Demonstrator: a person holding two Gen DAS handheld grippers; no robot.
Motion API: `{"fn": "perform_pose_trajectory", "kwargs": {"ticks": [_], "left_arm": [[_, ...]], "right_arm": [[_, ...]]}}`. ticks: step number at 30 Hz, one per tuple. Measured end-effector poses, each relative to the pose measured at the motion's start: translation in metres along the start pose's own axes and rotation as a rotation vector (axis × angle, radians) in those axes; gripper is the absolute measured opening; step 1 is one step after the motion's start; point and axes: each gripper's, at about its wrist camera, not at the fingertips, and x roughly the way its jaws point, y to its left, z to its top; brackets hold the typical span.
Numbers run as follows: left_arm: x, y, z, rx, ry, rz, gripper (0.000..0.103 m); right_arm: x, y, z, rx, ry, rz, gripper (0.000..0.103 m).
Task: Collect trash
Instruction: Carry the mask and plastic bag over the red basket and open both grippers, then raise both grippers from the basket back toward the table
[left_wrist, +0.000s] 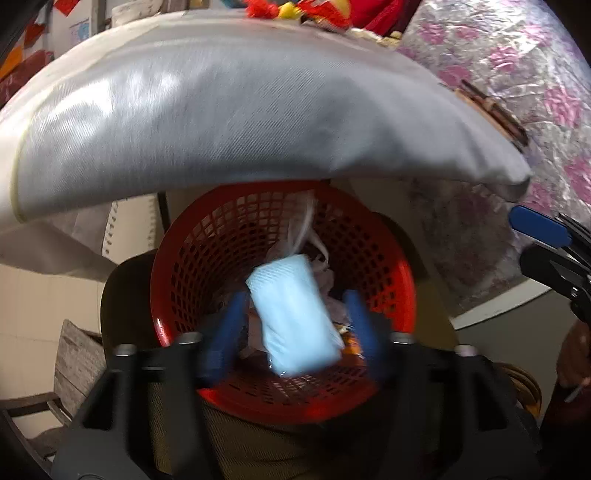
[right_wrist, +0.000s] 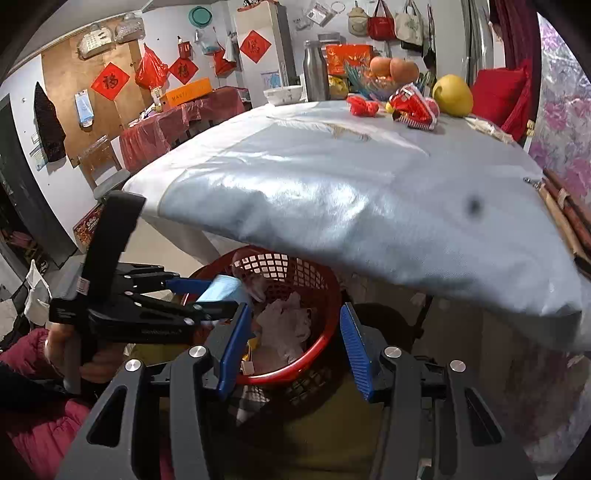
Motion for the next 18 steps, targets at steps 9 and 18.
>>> {"fn": "perform_pose_trajectory", "kwargs": {"ticks": [9, 18], "left_arm": [[-0.036, 0.005, -0.005, -0.019, -0.099, 0.080, 0.085], [-0.097, -0.020, -0.004, 0.035, -0.278, 0.124, 0.095]], "right_arm": [[0.005, 0.001, -0.002, 0.013, 0.009, 0.010, 0.049], [-0.021, 0.010, 0.005, -0.003, -0.048, 0.008, 0.050]]}}
